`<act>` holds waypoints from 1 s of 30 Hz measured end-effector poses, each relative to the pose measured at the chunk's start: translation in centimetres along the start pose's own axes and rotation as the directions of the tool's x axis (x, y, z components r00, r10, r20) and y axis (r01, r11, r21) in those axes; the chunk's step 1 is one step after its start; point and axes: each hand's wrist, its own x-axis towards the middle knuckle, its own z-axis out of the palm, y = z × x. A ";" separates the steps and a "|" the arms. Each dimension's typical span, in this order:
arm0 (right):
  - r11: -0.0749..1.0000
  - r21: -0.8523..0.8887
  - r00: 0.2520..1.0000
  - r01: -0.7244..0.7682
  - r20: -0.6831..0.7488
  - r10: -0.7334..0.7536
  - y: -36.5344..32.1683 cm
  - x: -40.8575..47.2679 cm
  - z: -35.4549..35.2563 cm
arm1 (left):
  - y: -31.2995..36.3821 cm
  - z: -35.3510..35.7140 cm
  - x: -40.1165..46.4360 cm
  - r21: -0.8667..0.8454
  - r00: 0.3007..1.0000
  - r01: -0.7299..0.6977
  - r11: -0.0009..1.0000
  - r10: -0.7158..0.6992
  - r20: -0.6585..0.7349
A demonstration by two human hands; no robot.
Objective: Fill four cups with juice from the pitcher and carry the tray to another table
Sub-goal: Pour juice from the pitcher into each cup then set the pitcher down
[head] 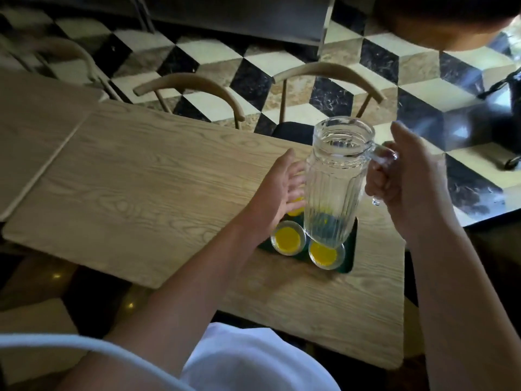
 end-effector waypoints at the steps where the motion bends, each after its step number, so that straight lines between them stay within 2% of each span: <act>1: 1.000 -0.006 0.999 -0.001 0.047 0.002 0.0 0.4 1.1 | 0.6 -0.8 -0.4 0.006 0.999 -0.024 1.000 0.024 -0.024; 7: 1.000 0.014 0.977 0.003 0.213 -0.006 1.1 3.1 8.0 | 3.6 -6.7 -1.9 0.007 0.977 -0.115 0.993 0.114 -0.178; 9: 0.998 -0.061 0.962 0.016 0.274 0.001 1.7 4.2 10.4 | 3.9 -9.1 -2.0 -0.004 0.954 -0.169 0.986 0.163 -0.251; 13: 0.963 -0.264 0.935 0.055 0.351 0.043 3.2 6.0 13.9 | 3.4 -13.4 -1.6 0.099 0.919 -0.263 0.960 0.280 -0.277; 16: 0.915 -0.398 0.953 0.068 0.297 0.058 4.5 7.3 15.7 | 2.7 -16.1 -0.7 0.120 0.905 -0.276 0.954 0.300 -0.303; 19: 0.899 -0.439 0.960 0.001 0.253 0.122 6.8 8.4 17.0 | 1.6 -17.9 0.1 0.113 0.906 -0.255 0.960 0.278 -0.318; 22: 0.907 -0.420 0.970 -0.034 0.205 0.131 9.8 9.1 18.0 | 0.4 -19.3 1.1 0.194 0.914 -0.258 0.947 0.304 -0.270; 26: 0.927 -0.373 0.989 -0.051 0.112 0.100 13.9 10.3 18.5 | -0.6 -21.0 2.6 0.112 0.914 -0.267 0.957 0.288 -0.284; 30: 0.956 -0.277 0.990 -0.100 0.069 0.124 16.8 12.4 18.8 | -0.6 -22.3 4.2 0.117 0.924 -0.252 0.961 0.275 -0.266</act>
